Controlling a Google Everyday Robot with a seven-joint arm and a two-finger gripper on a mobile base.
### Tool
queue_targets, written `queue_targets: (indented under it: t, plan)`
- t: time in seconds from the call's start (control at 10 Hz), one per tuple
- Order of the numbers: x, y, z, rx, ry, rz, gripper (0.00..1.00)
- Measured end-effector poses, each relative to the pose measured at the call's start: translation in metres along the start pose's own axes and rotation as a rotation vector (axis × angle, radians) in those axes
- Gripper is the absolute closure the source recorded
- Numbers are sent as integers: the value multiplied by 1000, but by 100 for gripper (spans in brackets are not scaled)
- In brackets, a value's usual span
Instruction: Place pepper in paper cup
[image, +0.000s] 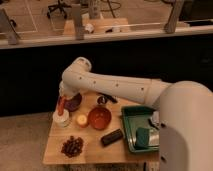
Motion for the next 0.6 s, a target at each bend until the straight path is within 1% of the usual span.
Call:
queue_targets:
  t: [0.1,0.6]
  plan:
    - [-1,-1,1,0,0,-2,100]
    - [-3,-3,3,9,45,-15,100]
